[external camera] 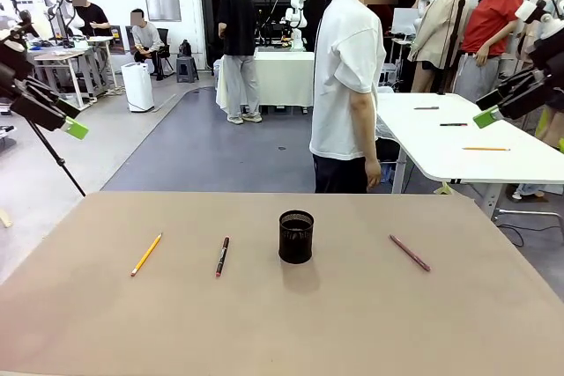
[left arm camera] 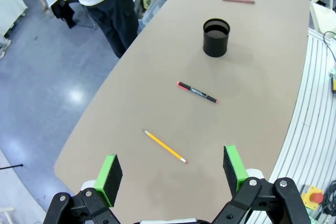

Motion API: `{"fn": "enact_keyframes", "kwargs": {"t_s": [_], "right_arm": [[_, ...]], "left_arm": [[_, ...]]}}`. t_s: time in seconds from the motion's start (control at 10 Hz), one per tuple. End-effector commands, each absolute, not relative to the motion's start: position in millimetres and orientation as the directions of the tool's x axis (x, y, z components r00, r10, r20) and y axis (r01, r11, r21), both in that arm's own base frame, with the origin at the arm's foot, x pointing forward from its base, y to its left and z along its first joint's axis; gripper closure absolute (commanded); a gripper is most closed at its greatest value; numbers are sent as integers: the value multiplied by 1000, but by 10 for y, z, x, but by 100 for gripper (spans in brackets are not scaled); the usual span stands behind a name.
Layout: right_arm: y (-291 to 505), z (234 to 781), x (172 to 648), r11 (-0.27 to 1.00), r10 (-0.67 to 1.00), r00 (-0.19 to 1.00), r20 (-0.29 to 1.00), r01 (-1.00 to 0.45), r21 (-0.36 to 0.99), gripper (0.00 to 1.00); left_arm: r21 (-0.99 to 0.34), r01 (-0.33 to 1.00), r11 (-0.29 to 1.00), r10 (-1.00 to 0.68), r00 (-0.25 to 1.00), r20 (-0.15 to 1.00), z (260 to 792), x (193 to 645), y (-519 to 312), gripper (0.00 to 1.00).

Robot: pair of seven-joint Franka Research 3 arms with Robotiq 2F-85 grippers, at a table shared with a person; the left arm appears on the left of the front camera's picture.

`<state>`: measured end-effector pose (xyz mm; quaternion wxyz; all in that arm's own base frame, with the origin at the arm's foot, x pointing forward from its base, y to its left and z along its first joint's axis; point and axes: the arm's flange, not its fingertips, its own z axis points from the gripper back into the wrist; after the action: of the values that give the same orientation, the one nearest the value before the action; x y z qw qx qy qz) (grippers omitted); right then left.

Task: Place the pens into the pen holder.
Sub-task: Pick up a writing instrument from the table and place it into the Pen holder.

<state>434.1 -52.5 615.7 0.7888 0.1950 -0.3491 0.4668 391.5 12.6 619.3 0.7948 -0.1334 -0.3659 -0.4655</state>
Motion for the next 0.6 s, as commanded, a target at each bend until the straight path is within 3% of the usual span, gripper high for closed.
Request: {"fn": "enact_keyframes", "kwargs": {"t_s": [0.0,0.5], "right_arm": [[-516,6177,4328,489,594,316,740,-872,-20,0],[-516,6177,4328,489,594,316,740,-872,-20,0]], "left_arm": [[129,840,527,-639,292,712,6213,3901,125,0],[129,840,527,-639,292,712,6213,3901,125,0]]}}
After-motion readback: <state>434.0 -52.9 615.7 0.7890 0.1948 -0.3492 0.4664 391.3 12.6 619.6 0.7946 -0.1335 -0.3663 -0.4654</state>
